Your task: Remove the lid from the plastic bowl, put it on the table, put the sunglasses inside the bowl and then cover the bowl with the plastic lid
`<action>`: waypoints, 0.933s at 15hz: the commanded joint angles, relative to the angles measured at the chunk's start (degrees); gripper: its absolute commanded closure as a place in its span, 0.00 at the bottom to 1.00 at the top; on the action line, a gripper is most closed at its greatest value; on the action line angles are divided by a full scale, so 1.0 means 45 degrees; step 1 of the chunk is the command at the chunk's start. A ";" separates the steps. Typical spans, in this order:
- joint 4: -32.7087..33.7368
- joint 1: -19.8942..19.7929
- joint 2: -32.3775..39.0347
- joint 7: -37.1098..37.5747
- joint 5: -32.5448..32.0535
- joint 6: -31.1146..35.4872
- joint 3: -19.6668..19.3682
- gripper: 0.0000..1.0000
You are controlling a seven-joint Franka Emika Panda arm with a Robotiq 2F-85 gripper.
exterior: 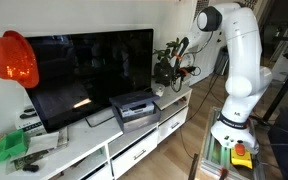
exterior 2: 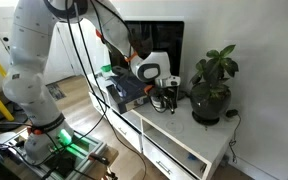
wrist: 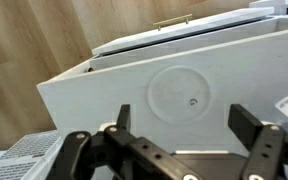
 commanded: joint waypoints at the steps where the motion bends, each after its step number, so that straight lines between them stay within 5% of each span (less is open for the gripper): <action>1: 0.1311 -0.1397 0.1776 -0.0809 0.0853 0.0697 0.1037 0.00; 3: 0.1958 -0.1926 0.2597 -0.1066 0.0879 0.1178 0.1510 0.00; 4: 0.1055 -0.1438 0.1735 -0.0559 0.0482 0.0900 0.1024 0.00; 10: 0.1901 -0.1764 0.2633 -0.0626 0.0519 0.1174 0.1368 0.00; 14: 0.3615 -0.2121 0.4188 0.0190 0.0886 0.0314 0.1211 0.00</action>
